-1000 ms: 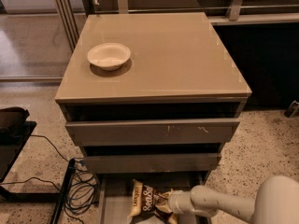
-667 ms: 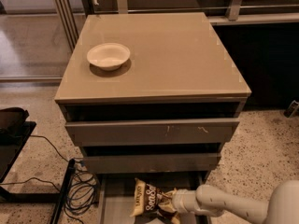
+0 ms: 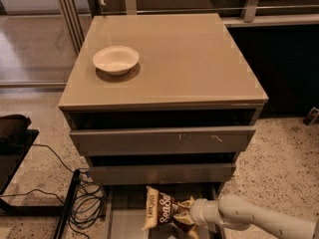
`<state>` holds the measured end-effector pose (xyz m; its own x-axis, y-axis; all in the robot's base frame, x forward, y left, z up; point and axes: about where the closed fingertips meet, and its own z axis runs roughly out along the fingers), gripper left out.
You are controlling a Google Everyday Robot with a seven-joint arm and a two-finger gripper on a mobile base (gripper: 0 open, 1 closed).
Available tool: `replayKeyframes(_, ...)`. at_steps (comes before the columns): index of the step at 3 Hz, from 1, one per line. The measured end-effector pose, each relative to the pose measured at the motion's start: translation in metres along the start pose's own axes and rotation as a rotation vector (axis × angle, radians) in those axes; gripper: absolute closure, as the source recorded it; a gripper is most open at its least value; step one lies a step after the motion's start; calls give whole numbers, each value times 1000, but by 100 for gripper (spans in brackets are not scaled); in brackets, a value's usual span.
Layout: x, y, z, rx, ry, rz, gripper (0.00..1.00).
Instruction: Pick brown chip bag from bottom drawer and place on counter
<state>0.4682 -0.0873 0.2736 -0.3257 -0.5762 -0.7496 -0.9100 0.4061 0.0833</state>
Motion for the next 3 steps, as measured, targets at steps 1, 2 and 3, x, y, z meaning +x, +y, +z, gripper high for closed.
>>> replayKeyframes(1,-21,1,-23,-13,1,-24,100)
replayKeyframes(2,-51,-8,-67,7,13,-36,100)
replayKeyframes(3,-88,-23,-127,85,32,-59,100)
